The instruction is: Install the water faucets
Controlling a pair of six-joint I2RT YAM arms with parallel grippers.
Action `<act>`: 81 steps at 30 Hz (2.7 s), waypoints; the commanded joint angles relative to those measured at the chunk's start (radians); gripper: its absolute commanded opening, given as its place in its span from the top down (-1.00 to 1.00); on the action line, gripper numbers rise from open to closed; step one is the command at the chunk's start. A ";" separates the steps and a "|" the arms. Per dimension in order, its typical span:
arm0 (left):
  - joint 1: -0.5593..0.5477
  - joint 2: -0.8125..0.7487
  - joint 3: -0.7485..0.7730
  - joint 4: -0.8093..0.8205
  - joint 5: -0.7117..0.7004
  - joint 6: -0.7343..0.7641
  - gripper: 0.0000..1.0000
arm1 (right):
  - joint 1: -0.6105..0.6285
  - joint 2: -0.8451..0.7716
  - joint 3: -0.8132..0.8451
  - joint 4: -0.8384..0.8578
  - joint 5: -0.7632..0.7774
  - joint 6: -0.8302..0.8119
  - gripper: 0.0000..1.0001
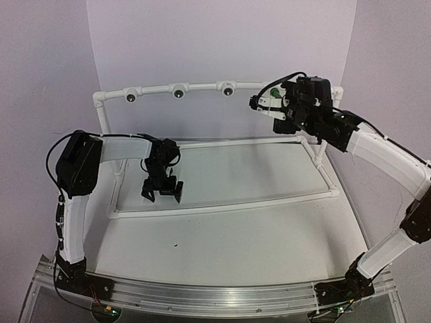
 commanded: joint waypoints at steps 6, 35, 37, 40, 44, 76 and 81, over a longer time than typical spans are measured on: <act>0.001 -0.077 -0.017 0.007 -0.003 -0.018 -0.99 | 0.002 0.099 -0.064 0.383 0.090 -0.073 -0.74; 0.001 -0.101 -0.042 0.000 -0.013 -0.016 -1.00 | -0.060 0.058 -0.085 0.296 -0.011 0.862 0.09; 0.001 -0.100 -0.040 0.001 -0.014 -0.015 -0.99 | -0.064 0.049 -0.075 0.266 -0.043 0.975 0.16; 0.001 -0.098 -0.038 0.000 -0.014 -0.014 -0.99 | -0.079 0.034 -0.067 0.231 -0.091 1.142 0.19; 0.001 -0.096 -0.040 0.002 -0.011 -0.013 -0.99 | -0.126 0.012 -0.048 0.172 -0.197 1.409 0.21; 0.001 -0.052 0.002 0.002 0.001 -0.007 -1.00 | -0.105 0.036 -0.062 0.254 -0.113 0.891 -0.81; 0.001 -0.047 0.013 -0.002 0.001 -0.006 -0.99 | -0.101 0.062 -0.029 0.286 -0.083 0.882 -0.82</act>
